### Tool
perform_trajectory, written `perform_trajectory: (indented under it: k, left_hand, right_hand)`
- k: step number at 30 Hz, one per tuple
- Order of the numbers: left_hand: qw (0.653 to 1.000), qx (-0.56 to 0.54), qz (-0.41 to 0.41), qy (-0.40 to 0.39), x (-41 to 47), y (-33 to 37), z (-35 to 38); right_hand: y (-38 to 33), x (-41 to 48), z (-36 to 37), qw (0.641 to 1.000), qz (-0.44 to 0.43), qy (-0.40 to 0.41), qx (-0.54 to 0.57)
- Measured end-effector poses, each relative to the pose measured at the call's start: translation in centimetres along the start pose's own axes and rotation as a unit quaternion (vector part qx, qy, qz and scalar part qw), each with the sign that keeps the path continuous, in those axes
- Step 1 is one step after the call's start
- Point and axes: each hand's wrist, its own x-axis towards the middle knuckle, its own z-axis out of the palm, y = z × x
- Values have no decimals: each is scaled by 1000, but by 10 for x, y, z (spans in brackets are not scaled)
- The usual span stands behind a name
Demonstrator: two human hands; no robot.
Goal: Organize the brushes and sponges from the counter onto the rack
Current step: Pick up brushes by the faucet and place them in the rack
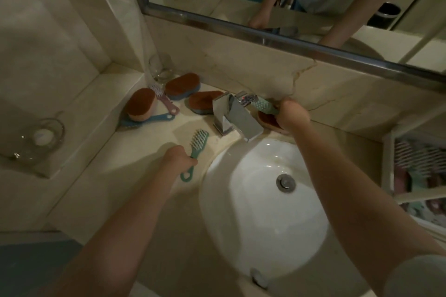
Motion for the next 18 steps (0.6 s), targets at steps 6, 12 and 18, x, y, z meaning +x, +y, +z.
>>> perform_trajectory:
  k: [6, 12, 18]
  left_hand:
    - [999, 30, 29, -21, -4, 3, -4]
    - [996, 6, 74, -39, -18, 8, 1]
    - [969, -207, 133, -12, -44, 4, 1]
  right_hand:
    - [8, -15, -5, 993, 41, 76, 82]
    - [17, -48, -12, 947, 73, 125, 286]
    - [26, -92, -19, 858, 81, 102, 498]
